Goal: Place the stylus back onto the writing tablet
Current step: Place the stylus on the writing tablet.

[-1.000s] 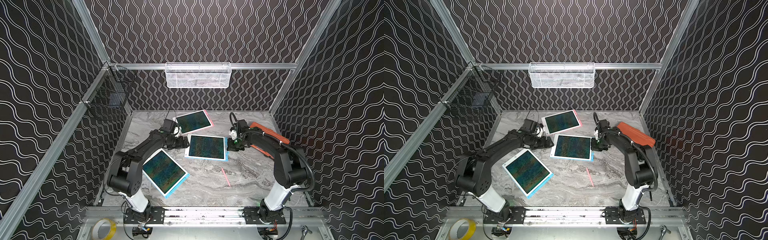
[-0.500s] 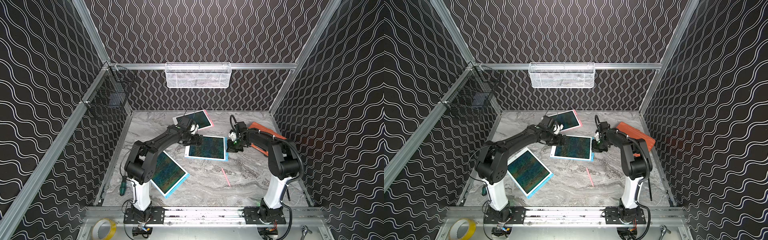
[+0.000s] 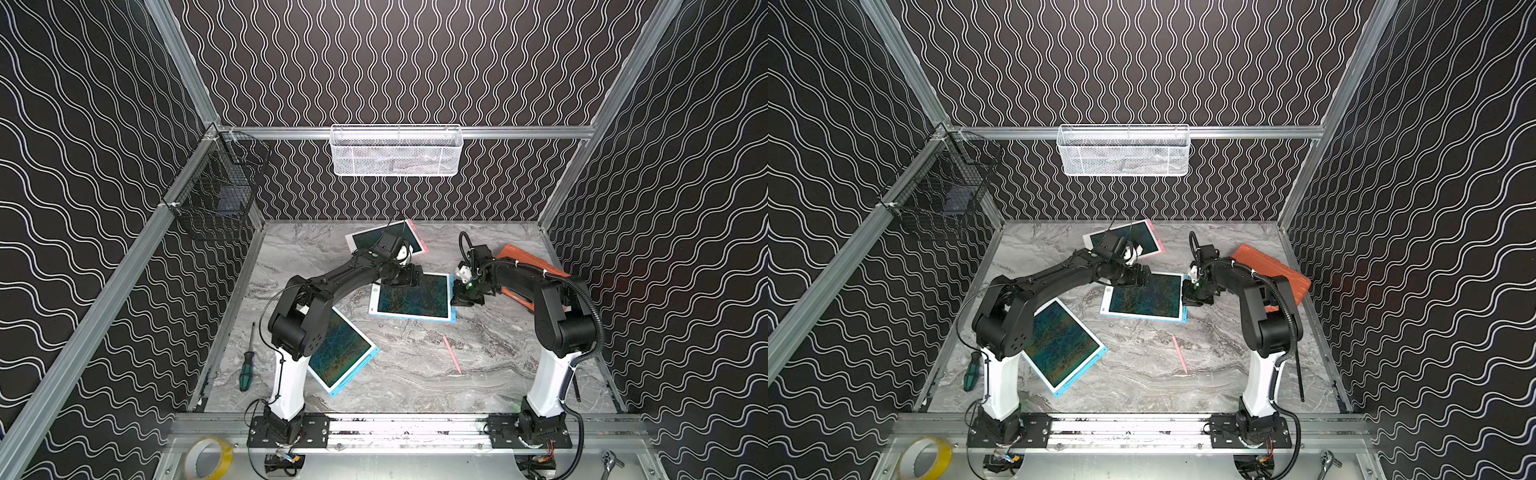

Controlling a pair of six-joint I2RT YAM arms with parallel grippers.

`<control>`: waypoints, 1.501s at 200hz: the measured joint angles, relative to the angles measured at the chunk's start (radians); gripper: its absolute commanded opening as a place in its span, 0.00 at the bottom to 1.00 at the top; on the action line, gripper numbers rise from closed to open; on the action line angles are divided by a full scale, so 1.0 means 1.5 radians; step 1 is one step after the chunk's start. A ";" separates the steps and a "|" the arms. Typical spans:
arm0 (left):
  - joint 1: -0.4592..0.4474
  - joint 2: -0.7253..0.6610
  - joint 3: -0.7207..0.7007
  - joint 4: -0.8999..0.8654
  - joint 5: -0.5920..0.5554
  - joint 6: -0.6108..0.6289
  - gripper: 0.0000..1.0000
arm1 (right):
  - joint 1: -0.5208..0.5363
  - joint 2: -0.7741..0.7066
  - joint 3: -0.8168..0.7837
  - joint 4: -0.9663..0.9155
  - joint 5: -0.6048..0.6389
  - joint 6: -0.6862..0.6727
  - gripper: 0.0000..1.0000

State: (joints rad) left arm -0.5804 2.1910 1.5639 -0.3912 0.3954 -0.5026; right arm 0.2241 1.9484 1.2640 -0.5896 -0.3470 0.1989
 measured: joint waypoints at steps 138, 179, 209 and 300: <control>-0.030 0.004 0.008 0.007 0.016 -0.014 0.81 | -0.001 -0.022 -0.032 0.027 0.002 0.036 0.27; -0.030 -0.005 0.017 0.001 0.018 -0.017 0.81 | -0.001 -0.027 -0.008 0.012 0.025 0.036 0.32; -0.031 0.002 0.054 -0.026 0.021 -0.016 0.81 | -0.001 -0.055 0.004 -0.002 0.029 0.034 0.35; -0.025 0.174 0.282 -0.138 -0.007 0.008 0.81 | -0.003 -0.125 -0.029 -0.042 0.006 0.015 0.53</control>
State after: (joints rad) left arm -0.6182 2.4527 1.9865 -0.5983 0.3851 -0.4908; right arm 0.2195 1.7611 1.2205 -0.6521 -0.3378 0.2218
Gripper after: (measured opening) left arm 0.811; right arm 0.506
